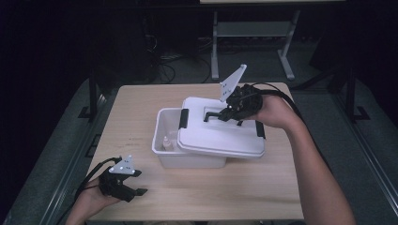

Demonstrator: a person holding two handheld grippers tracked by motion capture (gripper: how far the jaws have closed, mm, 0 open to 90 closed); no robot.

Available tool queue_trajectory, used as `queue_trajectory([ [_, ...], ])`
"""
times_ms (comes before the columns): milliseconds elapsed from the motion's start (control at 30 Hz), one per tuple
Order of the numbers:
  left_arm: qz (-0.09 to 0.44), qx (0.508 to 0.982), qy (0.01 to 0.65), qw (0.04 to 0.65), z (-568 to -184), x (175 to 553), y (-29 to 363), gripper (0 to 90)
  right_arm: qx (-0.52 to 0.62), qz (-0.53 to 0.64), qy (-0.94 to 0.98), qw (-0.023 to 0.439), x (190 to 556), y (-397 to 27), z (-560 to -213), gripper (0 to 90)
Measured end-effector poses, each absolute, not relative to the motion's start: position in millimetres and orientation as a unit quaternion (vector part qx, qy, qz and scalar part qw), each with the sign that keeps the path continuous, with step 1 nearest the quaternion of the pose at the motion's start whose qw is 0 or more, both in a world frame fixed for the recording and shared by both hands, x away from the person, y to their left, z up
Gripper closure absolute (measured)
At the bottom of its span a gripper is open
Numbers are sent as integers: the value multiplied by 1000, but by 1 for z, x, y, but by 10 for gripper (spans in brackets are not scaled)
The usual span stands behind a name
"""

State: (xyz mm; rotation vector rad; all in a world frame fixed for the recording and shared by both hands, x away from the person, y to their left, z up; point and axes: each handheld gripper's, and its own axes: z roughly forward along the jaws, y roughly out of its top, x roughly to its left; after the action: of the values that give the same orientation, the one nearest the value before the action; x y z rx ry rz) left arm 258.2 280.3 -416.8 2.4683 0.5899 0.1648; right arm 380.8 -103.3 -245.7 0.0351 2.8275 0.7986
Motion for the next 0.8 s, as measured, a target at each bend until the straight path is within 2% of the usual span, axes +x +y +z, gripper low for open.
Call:
queue_trajectory([
  [800, 61, 927, 219, 297, -417, 258, 279, 294, -6, 273, 958, 91, 390, -68, -249, 839],
])
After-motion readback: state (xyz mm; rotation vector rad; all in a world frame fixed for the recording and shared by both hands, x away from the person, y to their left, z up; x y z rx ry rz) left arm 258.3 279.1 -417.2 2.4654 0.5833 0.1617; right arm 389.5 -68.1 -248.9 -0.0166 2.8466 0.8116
